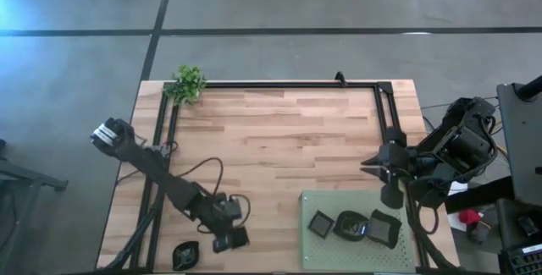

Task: Pick & Place Mini shaped plates
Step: Stack the square plate on the square plates on the shelf

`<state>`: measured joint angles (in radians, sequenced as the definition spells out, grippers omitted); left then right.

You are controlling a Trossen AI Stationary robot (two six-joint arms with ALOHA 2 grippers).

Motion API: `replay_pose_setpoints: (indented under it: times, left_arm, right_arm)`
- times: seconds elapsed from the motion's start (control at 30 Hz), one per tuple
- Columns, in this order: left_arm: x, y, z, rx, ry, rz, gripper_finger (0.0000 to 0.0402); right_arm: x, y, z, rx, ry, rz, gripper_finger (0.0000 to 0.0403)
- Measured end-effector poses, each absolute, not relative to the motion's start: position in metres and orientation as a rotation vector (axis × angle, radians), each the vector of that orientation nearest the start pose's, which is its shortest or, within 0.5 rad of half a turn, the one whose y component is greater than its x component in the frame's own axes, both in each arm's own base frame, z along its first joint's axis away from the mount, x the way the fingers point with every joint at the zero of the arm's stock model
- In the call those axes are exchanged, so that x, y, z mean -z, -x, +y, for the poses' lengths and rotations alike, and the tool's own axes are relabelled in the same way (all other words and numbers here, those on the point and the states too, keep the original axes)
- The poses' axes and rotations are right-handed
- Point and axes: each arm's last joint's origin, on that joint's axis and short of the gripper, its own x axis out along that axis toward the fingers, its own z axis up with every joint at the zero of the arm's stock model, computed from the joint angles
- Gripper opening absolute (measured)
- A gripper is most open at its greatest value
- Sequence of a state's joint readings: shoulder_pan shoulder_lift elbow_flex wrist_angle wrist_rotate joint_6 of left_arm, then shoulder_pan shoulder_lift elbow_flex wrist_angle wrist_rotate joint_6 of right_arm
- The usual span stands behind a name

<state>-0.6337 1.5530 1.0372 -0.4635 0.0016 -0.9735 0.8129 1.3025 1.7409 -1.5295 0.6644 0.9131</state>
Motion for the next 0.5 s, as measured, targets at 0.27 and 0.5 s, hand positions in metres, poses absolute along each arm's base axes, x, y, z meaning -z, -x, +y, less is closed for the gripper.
replay_pose_setpoints:
  times: [0.27,0.5]
  left_arm:
    - [-0.263,-0.263,-0.146,-0.227,0.512,1.025,0.0000]
    - [-0.303,-0.288,-0.105,-0.456,0.418,0.791,0.0000]
  right_arm:
    - [-0.436,-0.145,0.122,0.319,-0.067,0.663,0.0059]
    - [-0.425,-0.149,0.123,0.394,0.043,0.615,0.0059]
